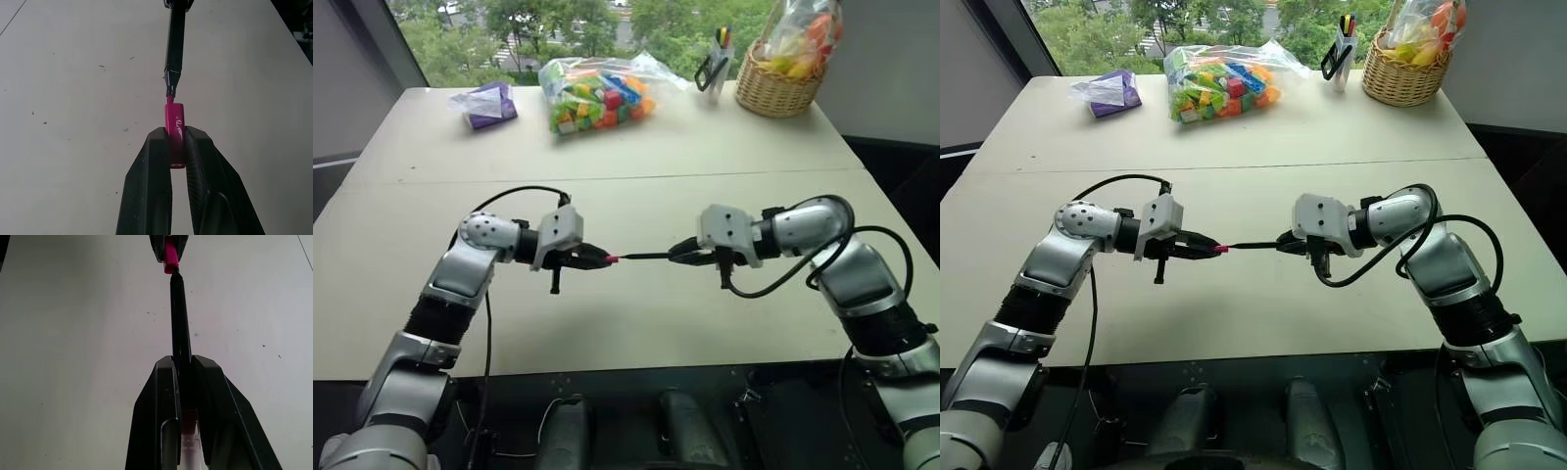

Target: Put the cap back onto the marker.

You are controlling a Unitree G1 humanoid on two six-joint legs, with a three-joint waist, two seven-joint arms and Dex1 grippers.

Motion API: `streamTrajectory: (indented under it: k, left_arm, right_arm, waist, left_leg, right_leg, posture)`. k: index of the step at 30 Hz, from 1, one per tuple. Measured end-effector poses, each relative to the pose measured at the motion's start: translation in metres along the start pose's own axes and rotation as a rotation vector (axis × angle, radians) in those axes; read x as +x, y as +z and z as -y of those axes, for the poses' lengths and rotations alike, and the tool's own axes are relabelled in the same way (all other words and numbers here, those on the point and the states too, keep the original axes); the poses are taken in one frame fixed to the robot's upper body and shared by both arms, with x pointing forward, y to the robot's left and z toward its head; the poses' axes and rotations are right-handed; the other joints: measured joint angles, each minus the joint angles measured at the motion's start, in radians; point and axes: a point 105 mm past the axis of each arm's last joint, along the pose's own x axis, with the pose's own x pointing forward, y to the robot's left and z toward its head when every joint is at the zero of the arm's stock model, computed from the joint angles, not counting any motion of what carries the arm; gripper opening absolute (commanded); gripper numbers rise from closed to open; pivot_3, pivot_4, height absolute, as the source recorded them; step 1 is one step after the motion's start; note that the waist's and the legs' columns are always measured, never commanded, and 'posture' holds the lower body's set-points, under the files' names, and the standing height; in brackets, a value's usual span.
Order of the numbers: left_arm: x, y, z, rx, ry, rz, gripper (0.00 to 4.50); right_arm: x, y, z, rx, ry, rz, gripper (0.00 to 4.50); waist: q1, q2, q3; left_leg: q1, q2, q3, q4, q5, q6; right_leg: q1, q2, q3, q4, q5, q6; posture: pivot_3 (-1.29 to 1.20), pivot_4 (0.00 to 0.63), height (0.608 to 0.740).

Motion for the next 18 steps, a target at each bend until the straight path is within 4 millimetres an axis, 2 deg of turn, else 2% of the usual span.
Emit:
streamTrajectory:
  k: [18]
  left_arm:
    - [0.0009,-0.0014,0.0028,-0.018,0.009,0.005,0.00]
  right_arm:
    - [0.0009,-0.0001,-0.0010,-0.010,0.005,-0.004,0.03]
  waist:
    - [0.000,0.000,0.000]
  left_leg:
    - [0.000,0.000,0.000,0.000,0.000,0.000]
  right_leg:
    - [0.000,0.000,0.000,0.000,0.000,0.000]
  posture:
    - [0.00,0.150,0.740]
